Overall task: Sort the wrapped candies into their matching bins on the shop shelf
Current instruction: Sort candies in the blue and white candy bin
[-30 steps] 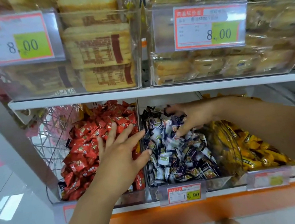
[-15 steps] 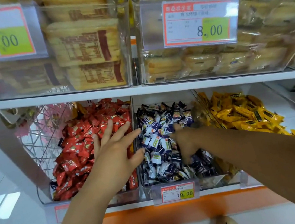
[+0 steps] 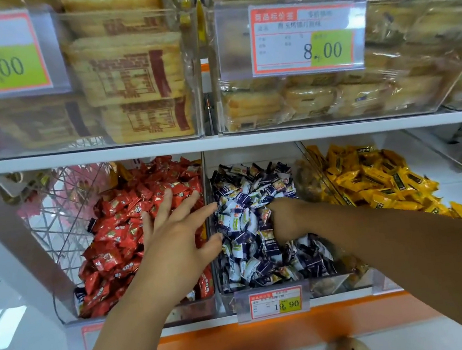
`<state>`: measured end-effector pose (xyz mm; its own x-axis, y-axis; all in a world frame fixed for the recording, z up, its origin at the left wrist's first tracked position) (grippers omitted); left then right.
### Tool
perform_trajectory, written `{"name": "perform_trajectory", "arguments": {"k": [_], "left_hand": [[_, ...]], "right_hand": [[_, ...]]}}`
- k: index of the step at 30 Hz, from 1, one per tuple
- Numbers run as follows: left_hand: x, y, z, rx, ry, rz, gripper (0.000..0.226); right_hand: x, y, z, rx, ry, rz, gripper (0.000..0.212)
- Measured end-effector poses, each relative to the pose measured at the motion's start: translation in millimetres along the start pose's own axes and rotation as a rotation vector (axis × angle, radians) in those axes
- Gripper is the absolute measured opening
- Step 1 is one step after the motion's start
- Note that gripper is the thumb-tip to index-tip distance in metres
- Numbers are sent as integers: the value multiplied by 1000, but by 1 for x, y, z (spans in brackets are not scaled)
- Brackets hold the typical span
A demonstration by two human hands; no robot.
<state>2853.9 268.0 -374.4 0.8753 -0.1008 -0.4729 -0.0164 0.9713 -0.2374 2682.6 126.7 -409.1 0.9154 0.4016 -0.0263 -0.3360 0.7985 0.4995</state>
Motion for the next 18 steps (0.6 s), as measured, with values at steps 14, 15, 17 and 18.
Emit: {"name": "perform_trajectory", "arguments": {"k": [14, 15, 17, 18], "left_hand": [[1, -1, 1, 2, 20, 6, 53], [1, -1, 1, 4, 21, 8, 53], [1, -1, 2, 8, 22, 11, 53], [1, -2, 2, 12, 21, 12, 53]], "right_hand": [[-28, 20, 94, -79, -494, -45, 58], [-29, 16, 93, -64, -507, -58, 60], [-31, 10, 90, -61, -553, -59, 62], [-32, 8, 90, -62, -589, -38, 62]]}}
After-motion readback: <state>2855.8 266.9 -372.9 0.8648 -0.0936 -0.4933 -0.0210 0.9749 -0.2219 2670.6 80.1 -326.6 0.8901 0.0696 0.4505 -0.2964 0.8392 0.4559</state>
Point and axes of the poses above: each hand's wrist, its own y-axis away from the middle knuckle, its own z-axis out of the back of the hand, x = y × z, the point moved 2 cm from there along -y, towards the middle knuckle, and after that the axes turned 7 degrees about -z, right-handed, at the moved point
